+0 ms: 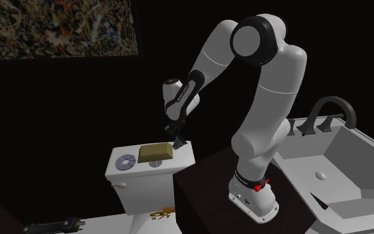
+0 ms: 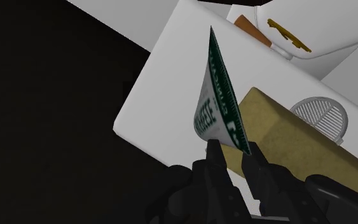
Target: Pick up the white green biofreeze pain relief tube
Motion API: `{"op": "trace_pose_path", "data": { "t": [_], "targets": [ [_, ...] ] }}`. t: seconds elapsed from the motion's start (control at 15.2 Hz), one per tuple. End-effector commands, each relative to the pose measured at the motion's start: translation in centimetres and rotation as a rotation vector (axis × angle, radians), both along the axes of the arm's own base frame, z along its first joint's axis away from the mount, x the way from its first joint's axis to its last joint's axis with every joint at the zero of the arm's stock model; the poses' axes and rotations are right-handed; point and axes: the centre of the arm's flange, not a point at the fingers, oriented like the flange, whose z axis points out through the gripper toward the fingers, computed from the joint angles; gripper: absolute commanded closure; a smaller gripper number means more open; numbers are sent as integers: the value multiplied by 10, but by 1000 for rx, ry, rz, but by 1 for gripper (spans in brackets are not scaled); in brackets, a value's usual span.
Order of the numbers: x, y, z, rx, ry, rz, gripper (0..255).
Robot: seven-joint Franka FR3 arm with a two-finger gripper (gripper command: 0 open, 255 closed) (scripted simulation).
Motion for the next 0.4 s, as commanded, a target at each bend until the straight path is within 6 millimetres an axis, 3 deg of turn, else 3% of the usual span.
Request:
{"op": "trace_pose_path", "data": {
  "t": [0.0,0.33],
  "targets": [
    [0,0,10,0,0,0,255],
    [0,0,27,0,0,0,255]
  ]
}}
